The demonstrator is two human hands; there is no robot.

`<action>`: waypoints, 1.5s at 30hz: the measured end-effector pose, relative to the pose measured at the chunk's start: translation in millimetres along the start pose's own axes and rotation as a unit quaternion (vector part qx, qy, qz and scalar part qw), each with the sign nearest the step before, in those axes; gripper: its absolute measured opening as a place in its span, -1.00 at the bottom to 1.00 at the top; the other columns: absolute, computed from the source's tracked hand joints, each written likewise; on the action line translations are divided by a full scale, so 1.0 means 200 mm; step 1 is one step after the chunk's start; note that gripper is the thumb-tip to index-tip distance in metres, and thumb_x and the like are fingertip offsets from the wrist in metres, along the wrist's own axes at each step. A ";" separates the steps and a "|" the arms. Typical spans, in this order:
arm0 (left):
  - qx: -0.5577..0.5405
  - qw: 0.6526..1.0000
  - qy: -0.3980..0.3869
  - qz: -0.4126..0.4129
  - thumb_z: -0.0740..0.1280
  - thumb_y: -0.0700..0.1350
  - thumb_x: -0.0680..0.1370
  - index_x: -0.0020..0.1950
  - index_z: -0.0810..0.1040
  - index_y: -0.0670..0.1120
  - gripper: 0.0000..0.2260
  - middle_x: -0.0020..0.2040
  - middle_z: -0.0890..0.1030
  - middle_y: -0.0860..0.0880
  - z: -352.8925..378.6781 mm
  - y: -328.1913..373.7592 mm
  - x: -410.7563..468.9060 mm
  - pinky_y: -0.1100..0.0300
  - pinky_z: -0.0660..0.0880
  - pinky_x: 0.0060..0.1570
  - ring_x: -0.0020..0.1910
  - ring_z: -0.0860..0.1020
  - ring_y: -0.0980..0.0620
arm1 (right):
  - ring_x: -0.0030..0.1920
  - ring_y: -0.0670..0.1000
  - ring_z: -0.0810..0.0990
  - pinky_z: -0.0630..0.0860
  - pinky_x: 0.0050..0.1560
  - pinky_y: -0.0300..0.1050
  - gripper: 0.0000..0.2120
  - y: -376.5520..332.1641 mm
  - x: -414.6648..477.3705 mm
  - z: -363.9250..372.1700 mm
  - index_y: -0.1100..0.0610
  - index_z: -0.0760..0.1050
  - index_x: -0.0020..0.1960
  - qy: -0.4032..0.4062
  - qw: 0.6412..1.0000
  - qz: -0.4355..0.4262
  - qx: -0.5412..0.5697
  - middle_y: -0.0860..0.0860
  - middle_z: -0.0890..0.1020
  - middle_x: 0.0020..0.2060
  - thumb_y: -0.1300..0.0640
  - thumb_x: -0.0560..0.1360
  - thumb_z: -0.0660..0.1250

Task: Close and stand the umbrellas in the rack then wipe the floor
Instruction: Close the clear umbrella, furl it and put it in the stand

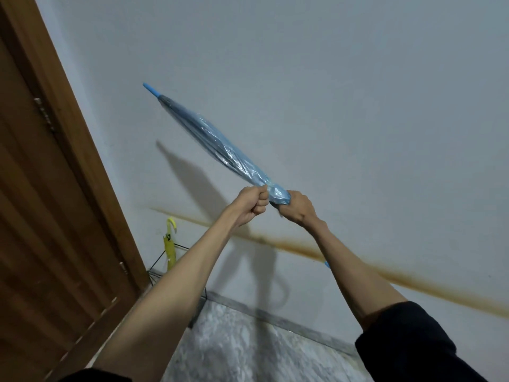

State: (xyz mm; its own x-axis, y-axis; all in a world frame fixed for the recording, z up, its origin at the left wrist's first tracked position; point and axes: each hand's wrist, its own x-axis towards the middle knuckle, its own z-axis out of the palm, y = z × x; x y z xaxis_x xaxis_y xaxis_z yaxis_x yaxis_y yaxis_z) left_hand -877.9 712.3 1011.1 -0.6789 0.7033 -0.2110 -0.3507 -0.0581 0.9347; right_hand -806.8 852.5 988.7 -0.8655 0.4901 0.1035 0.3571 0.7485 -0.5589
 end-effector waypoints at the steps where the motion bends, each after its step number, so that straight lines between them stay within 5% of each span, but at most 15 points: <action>1: -0.006 1.000 0.011 0.010 0.04 -0.20 0.68 -0.27 0.19 -0.02 -0.69 -0.56 0.18 0.11 0.03 0.00 0.00 0.38 0.05 -0.67 -0.62 0.11 0.21 | -0.26 0.08 0.61 0.51 -0.22 -0.09 -0.72 0.00 0.03 -0.03 0.07 0.45 -0.30 -0.011 1.000 -0.001 -0.004 -0.05 0.62 -0.41 -0.10 0.44 0.29; 6: 0.057 0.996 0.054 0.034 0.13 -0.14 0.66 -0.28 0.23 -0.01 -0.69 -0.55 0.20 0.12 0.05 0.01 0.05 0.36 0.06 -0.60 -0.58 0.12 0.17 | -0.44 0.02 0.44 0.37 -0.40 -0.18 -0.68 0.02 0.11 -0.17 0.05 0.44 -0.32 -0.076 0.996 -0.010 0.037 -0.04 0.54 -0.44 -0.16 0.43 0.36; 10: 0.157 0.983 0.074 0.056 0.23 0.00 0.62 -0.19 0.44 -0.06 -0.77 -0.45 0.45 0.09 0.00 -0.01 0.08 0.35 0.19 -0.48 -0.47 0.33 0.15 | -0.53 -0.03 0.25 0.18 -0.50 -0.27 -0.68 0.05 0.13 -0.22 0.07 0.38 -0.27 -0.179 0.974 0.024 0.137 0.00 0.41 -0.46 -0.11 0.40 0.42; 14: 0.102 0.993 0.045 0.048 0.34 0.01 0.57 0.03 0.54 -0.10 -0.82 -0.22 0.62 0.01 -0.02 0.00 0.12 0.32 0.31 -0.36 -0.31 0.55 0.15 | -0.65 -0.07 0.15 0.12 -0.55 -0.39 -0.61 0.05 0.17 -0.28 0.05 0.24 -0.32 -0.286 0.946 0.062 0.136 -0.04 0.25 -0.60 -0.05 0.48 0.39; 17: 0.061 0.997 0.042 0.023 0.37 -0.02 0.55 -0.02 0.55 -0.07 -0.87 -0.20 0.61 0.05 -0.03 -0.01 0.15 0.33 0.33 -0.35 -0.29 0.54 0.18 | -0.57 -0.07 0.09 0.02 -0.47 -0.30 -0.60 0.08 0.24 -0.28 0.02 0.20 -0.28 -0.340 0.926 0.063 0.152 -0.04 0.17 -0.54 -0.06 0.44 0.42; 22: -0.076 0.994 0.054 -0.055 0.36 -0.12 0.56 -0.09 0.55 -0.10 -0.94 -0.27 0.62 0.05 -0.04 -0.01 0.17 0.42 0.43 -0.50 -0.37 0.57 0.22 | -0.62 -0.07 0.15 0.10 -0.55 -0.34 -0.63 0.08 0.29 -0.27 0.05 0.25 -0.29 -0.330 0.931 0.051 0.144 -0.05 0.24 -0.60 -0.02 0.45 0.42; 27: -0.138 0.981 0.081 -0.106 0.30 -0.19 0.59 -0.06 0.57 -0.19 -0.90 -0.38 0.62 0.01 -0.07 0.03 0.18 0.42 0.52 -0.45 -0.50 0.55 0.20 | -0.62 -0.06 0.21 0.17 -0.53 -0.31 -0.65 0.07 0.34 -0.22 0.08 0.30 -0.31 -0.286 0.948 0.032 0.135 -0.05 0.32 -0.61 -0.02 0.39 0.45; 31: -0.081 0.989 0.093 -0.084 0.08 -0.28 0.65 0.01 0.53 -0.21 -0.78 -0.51 0.33 0.06 -0.12 0.05 0.22 0.42 0.16 -0.63 -0.63 0.18 0.19 | -0.56 -0.03 0.24 0.19 -0.50 -0.24 -0.65 0.04 0.37 -0.18 0.07 0.33 -0.28 -0.262 0.956 0.026 0.131 0.00 0.37 -0.50 -0.06 0.31 0.48; 34: 0.044 0.986 0.157 -0.030 0.12 -0.28 0.60 0.02 0.57 -0.25 -0.78 -0.46 0.30 0.03 -0.15 0.06 0.23 0.35 0.15 -0.62 -0.54 0.19 0.12 | -0.53 -0.02 0.28 0.22 -0.50 -0.23 -0.69 -0.02 0.37 -0.16 0.09 0.38 -0.24 -0.243 0.963 0.019 0.119 0.02 0.43 -0.44 -0.04 0.34 0.48; 39: 0.318 0.895 0.240 0.200 0.30 -0.17 0.56 -0.11 0.64 -0.22 -0.83 -0.35 0.58 -0.02 -0.24 0.03 0.21 0.19 0.54 -0.35 -0.41 0.46 0.05 | -0.51 -0.01 0.28 0.25 -0.47 -0.22 -0.67 -0.12 0.39 -0.15 0.11 0.40 -0.21 -0.239 0.962 0.052 0.124 0.02 0.43 -0.46 -0.07 0.33 0.47; 42: 0.393 0.835 0.281 0.264 0.36 -0.13 0.53 -0.08 0.65 -0.20 -0.85 -0.24 0.65 -0.06 -0.29 0.03 0.21 0.13 0.54 -0.09 -0.25 0.56 -0.02 | -0.55 -0.02 0.21 0.17 -0.49 -0.23 -0.66 -0.16 0.39 -0.14 0.09 0.34 -0.26 -0.246 0.955 0.079 0.143 -0.05 0.36 -0.57 -0.07 0.34 0.46; 45: 0.467 0.760 0.294 0.343 0.35 -0.15 0.55 0.06 0.68 -0.09 -0.85 -0.15 0.61 -0.05 -0.30 0.03 0.18 0.12 0.50 -0.13 -0.13 0.55 -0.04 | -0.57 -0.04 0.19 0.11 -0.48 -0.24 -0.65 -0.22 0.37 -0.14 0.06 0.29 -0.30 -0.249 0.951 0.093 0.159 -0.06 0.32 -0.59 -0.05 0.36 0.45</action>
State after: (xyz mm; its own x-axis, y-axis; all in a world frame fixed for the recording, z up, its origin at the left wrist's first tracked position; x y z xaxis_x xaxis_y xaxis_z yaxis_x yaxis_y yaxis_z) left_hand -943.1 694.6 991.5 -0.7625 0.2799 0.5833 0.6406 0.4525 0.6204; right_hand -877.3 868.8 1043.4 -0.8851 0.2689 -0.3799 0.4644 0.4570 -0.7586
